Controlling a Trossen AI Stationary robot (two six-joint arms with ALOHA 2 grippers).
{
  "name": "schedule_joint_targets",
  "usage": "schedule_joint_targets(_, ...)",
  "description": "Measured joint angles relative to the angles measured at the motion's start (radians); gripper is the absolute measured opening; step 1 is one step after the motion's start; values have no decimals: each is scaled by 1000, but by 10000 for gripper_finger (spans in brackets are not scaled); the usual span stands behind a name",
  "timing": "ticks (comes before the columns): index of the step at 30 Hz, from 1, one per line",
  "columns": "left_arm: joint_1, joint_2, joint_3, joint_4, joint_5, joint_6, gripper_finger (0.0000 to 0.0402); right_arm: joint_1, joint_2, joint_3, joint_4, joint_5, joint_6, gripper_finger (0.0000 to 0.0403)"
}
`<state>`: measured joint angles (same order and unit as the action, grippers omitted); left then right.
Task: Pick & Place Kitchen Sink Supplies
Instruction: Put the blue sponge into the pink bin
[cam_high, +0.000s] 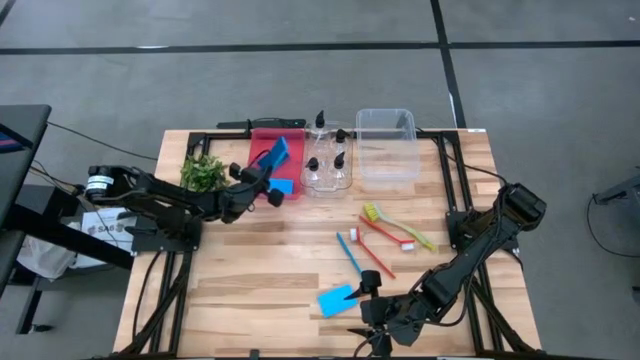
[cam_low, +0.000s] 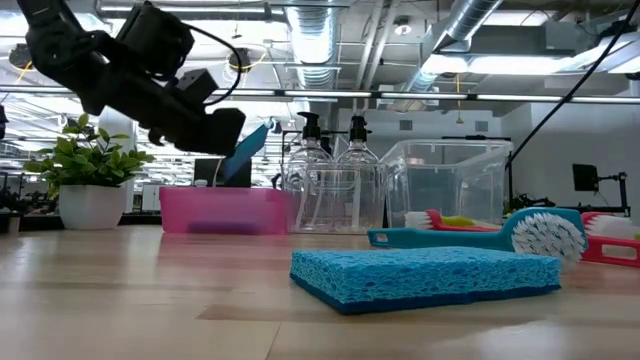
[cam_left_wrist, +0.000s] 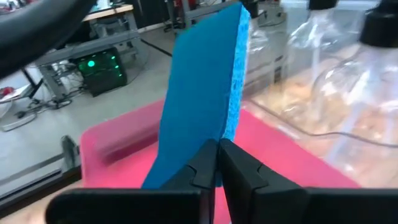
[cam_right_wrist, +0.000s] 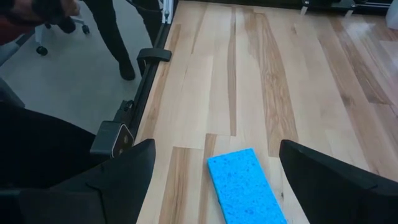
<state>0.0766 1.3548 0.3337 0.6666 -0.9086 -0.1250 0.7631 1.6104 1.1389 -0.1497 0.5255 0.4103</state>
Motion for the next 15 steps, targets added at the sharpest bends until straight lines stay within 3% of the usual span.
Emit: schedule_joint_targets(15,15,0,-21,10,15,-15,128,0,0,0,0,0,2,337)
